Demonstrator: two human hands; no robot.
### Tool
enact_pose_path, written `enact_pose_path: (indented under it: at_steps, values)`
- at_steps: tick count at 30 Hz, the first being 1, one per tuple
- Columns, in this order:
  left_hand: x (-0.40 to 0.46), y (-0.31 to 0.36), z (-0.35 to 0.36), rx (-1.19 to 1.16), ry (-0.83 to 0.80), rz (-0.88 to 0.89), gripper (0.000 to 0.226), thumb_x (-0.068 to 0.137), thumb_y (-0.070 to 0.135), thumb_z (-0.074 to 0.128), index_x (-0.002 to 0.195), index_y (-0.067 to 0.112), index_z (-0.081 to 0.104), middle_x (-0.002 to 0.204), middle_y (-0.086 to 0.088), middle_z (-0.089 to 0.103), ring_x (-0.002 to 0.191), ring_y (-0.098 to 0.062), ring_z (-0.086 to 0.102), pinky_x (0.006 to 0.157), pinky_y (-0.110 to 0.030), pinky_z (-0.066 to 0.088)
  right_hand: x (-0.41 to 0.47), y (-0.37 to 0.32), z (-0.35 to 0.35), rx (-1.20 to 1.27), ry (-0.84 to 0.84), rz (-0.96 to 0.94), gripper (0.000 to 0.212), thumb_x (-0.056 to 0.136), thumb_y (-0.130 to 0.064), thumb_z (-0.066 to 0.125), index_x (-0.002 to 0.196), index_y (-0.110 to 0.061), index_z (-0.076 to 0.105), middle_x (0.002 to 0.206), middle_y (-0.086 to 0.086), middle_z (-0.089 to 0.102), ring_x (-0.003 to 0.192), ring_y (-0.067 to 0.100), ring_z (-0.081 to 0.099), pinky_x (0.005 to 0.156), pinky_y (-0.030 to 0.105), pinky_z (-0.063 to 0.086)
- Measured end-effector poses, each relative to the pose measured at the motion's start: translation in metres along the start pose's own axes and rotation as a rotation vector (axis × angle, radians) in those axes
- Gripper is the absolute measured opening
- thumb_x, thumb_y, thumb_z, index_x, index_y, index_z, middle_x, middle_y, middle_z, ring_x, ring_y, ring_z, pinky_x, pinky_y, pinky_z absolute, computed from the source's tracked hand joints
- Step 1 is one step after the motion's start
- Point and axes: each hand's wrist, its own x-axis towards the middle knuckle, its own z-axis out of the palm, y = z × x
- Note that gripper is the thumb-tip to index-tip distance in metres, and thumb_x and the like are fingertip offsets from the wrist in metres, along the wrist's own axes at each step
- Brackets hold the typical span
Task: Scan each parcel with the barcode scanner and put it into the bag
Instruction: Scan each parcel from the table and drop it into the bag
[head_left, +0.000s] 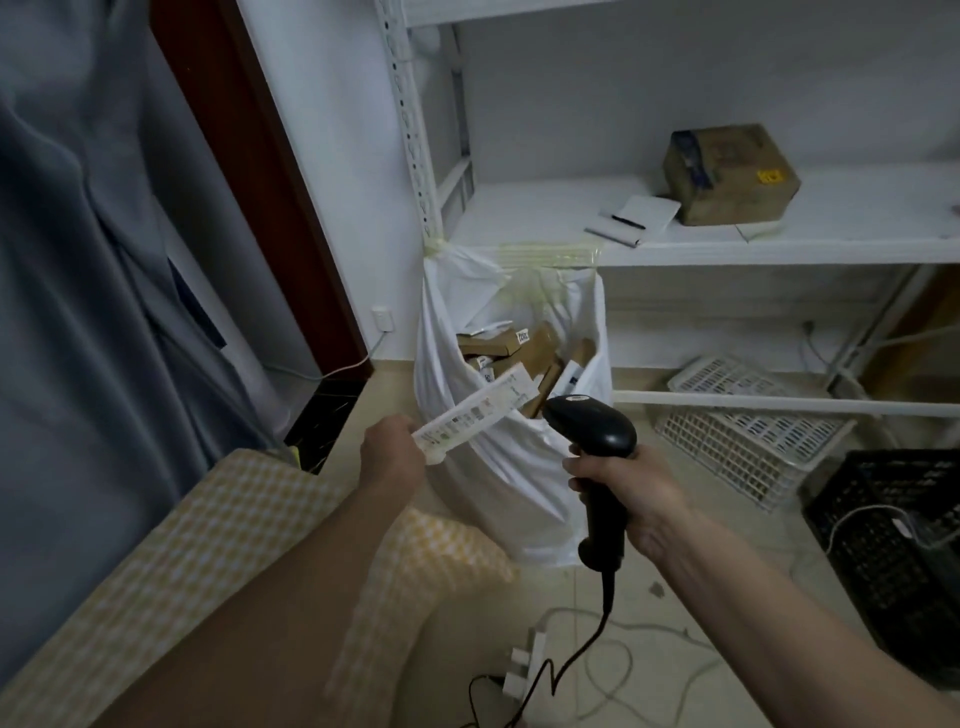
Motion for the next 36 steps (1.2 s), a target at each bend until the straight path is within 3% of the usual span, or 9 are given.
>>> enact_pose_path:
  at_steps: [7,12,16,18,22,26,30,33,36]
  values:
    - [0.055,0.031,0.022,0.098,0.021,0.052,0.001,0.085,0.009,0.058,0.087,0.008,0.058,0.096,-0.014,0.065,0.088,-0.033,0.061,0.066,-0.035,0.044,0.071,-0.024,-0.001,0.026,0.010,0.059,0.018,0.074,0.010,0.070,0.088,0.001,0.066,0.073,0.011,0.060,0.060,0.020,0.055,0.062,0.032,0.046]
    - [0.100,0.053,0.027,0.204,0.138,0.102,0.017,0.091,0.022,0.057,0.092,0.011,0.069,0.084,-0.005,0.059,0.072,-0.022,0.050,0.055,-0.029,0.033,0.131,-0.050,0.008,-0.005,-0.057,0.083,0.018,0.074,0.008,0.069,0.090,-0.001,0.065,0.069,0.012,0.060,0.062,0.021,0.055,0.065,0.034,0.046]
    - [0.145,0.075,0.036,0.149,0.218,0.172,0.018,0.092,0.024,0.057,0.094,0.015,0.072,0.089,-0.003,0.055,0.073,-0.017,0.049,0.055,-0.027,0.029,0.185,-0.075,0.018,-0.019,-0.133,0.099,0.014,0.076,0.011,0.065,0.083,-0.001,0.062,0.058,0.011,0.056,0.052,0.020,0.052,0.055,0.028,0.047]
    - [0.169,0.095,0.043,0.068,0.260,0.200,0.017,0.092,0.020,0.059,0.100,0.014,0.073,0.098,-0.005,0.055,0.079,-0.017,0.050,0.060,-0.028,0.035,0.213,-0.089,0.021,-0.010,-0.172,0.123,0.013,0.078,0.011,0.064,0.083,-0.001,0.060,0.058,0.012,0.055,0.049,0.020,0.052,0.048,0.026,0.047]
    - [0.219,0.142,0.064,0.035,0.301,0.250,0.025,0.094,0.009,0.054,0.114,0.009,0.069,0.110,-0.007,0.052,0.096,-0.022,0.053,0.079,-0.034,0.047,0.272,-0.114,0.015,-0.039,-0.175,0.134,0.017,0.076,0.012,0.065,0.088,0.000,0.062,0.064,0.016,0.056,0.055,0.023,0.054,0.057,0.030,0.046]
    - [0.263,0.178,0.099,0.140,0.299,0.309,0.025,0.096,0.010,0.053,0.115,0.009,0.069,0.112,-0.008,0.053,0.100,-0.023,0.053,0.068,-0.029,0.039,0.326,-0.134,0.001,-0.064,-0.183,0.160,0.016,0.076,0.011,0.066,0.088,0.001,0.062,0.068,0.016,0.057,0.058,0.023,0.054,0.059,0.030,0.047]
    - [0.294,0.193,0.148,0.255,0.138,0.227,0.023,0.099,0.017,0.049,0.115,0.011,0.065,0.114,-0.006,0.051,0.106,-0.022,0.052,0.070,-0.028,0.034,0.370,-0.139,-0.014,-0.064,-0.187,0.209,0.022,0.078,0.009,0.067,0.097,0.001,0.062,0.071,0.014,0.058,0.061,0.020,0.056,0.058,0.028,0.050]
    - [0.304,0.191,0.188,0.456,-0.134,0.109,0.029,0.101,0.016,0.046,0.128,0.016,0.056,0.130,-0.007,0.044,0.121,-0.023,0.044,0.091,-0.029,0.039,0.394,-0.137,-0.020,-0.109,-0.200,0.246,0.020,0.077,0.007,0.068,0.096,0.002,0.064,0.070,0.014,0.058,0.063,0.022,0.056,0.065,0.032,0.050]
    - [0.308,0.186,0.212,0.447,-0.261,0.069,0.034,0.099,0.008,0.046,0.131,0.014,0.056,0.136,-0.009,0.043,0.125,-0.022,0.044,0.103,-0.029,0.038,0.412,-0.132,-0.023,-0.144,-0.217,0.270,0.016,0.077,0.007,0.069,0.092,0.002,0.064,0.070,0.015,0.058,0.066,0.024,0.057,0.070,0.036,0.049]
